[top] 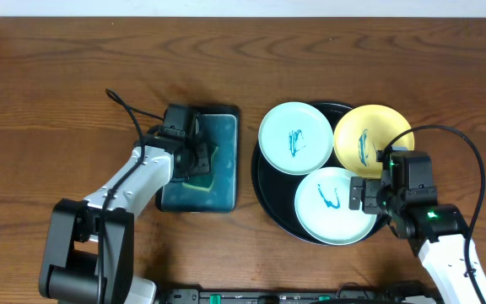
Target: Clean dirty plates on tray and stack at the side
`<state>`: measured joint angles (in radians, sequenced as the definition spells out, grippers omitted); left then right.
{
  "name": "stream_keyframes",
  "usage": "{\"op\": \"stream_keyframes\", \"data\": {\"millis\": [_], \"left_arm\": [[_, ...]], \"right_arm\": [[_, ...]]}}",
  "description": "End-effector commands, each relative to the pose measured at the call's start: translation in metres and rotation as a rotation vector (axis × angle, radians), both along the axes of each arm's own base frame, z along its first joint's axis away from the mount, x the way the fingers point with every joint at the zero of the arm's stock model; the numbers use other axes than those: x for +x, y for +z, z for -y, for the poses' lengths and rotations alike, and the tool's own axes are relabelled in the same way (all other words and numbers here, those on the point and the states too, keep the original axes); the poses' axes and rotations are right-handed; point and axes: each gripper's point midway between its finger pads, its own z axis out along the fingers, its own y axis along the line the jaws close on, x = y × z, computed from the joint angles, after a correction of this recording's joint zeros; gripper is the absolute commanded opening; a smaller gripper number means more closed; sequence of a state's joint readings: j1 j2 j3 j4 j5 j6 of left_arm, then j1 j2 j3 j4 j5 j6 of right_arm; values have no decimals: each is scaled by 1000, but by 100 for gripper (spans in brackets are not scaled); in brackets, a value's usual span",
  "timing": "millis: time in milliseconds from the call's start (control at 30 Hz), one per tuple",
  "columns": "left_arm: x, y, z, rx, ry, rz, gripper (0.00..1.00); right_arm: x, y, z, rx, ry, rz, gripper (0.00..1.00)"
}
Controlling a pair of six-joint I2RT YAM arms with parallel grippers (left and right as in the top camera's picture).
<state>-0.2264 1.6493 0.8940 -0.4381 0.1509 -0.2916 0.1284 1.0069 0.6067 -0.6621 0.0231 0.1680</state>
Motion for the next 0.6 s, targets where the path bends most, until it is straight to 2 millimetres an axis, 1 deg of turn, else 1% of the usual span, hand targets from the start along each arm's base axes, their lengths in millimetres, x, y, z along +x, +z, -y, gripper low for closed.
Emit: {"op": "stream_keyframes", "data": {"millis": [0,167,333,433,467,567], "left_arm": [[-3,-3,-1,18,-3,-9,32],[-9,-10,3,31,-23,-26,32],[-16,-30,4,59,-38,-78,31],[-20,-40,3,68,-39,-109,19],[-21,-42,3,69,-39,-113,12],[-19,-42,4,67,-39,-107,8]], "right_arm": [[5,7,1,-10,5,20,99],[5,7,1,-10,5,20,99],[5,7,1,-11,5,19,99],[5,7,1,-11,5,19,99],[5,7,1,-11,5,19,99],[5,7,1,-11,5,19,99]]}}
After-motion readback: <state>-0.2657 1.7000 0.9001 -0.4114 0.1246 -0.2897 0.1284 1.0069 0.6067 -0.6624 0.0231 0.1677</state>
